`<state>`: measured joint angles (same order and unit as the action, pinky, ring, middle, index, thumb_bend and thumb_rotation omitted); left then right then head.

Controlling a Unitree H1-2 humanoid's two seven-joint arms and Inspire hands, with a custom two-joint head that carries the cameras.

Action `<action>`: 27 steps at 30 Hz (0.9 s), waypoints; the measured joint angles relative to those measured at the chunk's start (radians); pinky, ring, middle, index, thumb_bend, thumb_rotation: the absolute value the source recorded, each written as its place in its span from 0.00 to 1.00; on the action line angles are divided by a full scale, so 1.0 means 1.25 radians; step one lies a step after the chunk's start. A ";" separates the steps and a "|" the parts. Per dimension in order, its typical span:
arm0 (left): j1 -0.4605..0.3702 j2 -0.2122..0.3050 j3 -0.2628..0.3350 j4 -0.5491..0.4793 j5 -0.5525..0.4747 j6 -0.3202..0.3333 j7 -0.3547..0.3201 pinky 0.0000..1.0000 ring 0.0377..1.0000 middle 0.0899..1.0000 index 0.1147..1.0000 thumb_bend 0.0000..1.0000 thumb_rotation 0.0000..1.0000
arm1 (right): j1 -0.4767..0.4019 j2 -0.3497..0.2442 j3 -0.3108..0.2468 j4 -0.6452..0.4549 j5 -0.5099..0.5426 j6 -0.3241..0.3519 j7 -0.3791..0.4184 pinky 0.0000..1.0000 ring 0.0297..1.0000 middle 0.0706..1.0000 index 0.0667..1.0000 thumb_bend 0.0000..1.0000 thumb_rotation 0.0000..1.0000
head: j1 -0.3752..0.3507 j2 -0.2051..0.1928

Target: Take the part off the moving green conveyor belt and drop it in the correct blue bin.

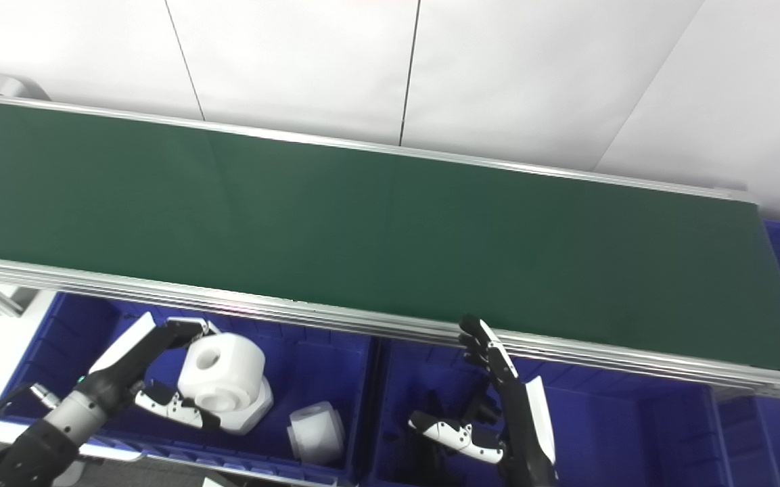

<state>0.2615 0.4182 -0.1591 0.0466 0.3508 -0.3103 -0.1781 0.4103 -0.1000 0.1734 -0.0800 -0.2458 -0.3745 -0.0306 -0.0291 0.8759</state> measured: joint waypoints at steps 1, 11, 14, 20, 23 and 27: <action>-0.001 0.000 0.000 0.001 0.026 0.014 0.000 0.51 0.43 0.47 0.42 0.50 0.00 | 0.000 0.000 0.000 0.000 0.002 0.000 0.000 0.78 0.83 0.86 0.88 0.88 0.34 | 0.000 0.000; -0.006 -0.001 -0.024 0.003 0.111 0.110 -0.016 0.78 0.87 0.89 0.85 0.84 0.47 | 0.000 0.000 -0.002 -0.003 0.004 0.000 0.002 0.78 0.83 0.86 0.88 0.88 0.34 | -0.010 -0.001; -0.006 -0.008 -0.026 0.003 0.106 0.113 -0.016 0.85 0.95 0.98 0.95 0.95 0.58 | 0.000 0.001 -0.002 -0.003 0.002 0.000 0.002 0.77 0.82 0.86 0.88 0.89 0.35 | -0.018 -0.004; -0.001 -0.040 -0.027 -0.011 -0.091 0.081 -0.061 0.94 0.99 1.00 0.99 0.99 0.52 | 0.011 0.003 -0.001 -0.014 -0.009 0.002 0.002 0.77 0.83 0.87 0.89 0.88 0.36 | -0.029 -0.006; 0.001 -0.066 -0.038 -0.025 -0.186 0.049 -0.093 0.89 0.95 0.99 0.97 0.98 0.48 | 0.016 0.003 -0.001 -0.018 -0.013 0.002 0.004 0.77 0.84 0.88 0.89 0.88 0.37 | -0.028 -0.012; -0.003 -0.097 -0.052 -0.027 -0.307 0.001 -0.144 0.86 0.88 0.91 0.92 0.97 0.42 | 0.017 -0.003 0.004 -0.024 -0.022 0.018 0.021 0.76 0.84 0.88 0.90 0.90 0.40 | -0.033 -0.023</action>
<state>0.2579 0.2965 -0.2245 0.0133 -0.0333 -0.3094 -0.3576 0.4312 -0.1041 0.1781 -0.1100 -0.2736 -0.3526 -0.0045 -0.0705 0.8468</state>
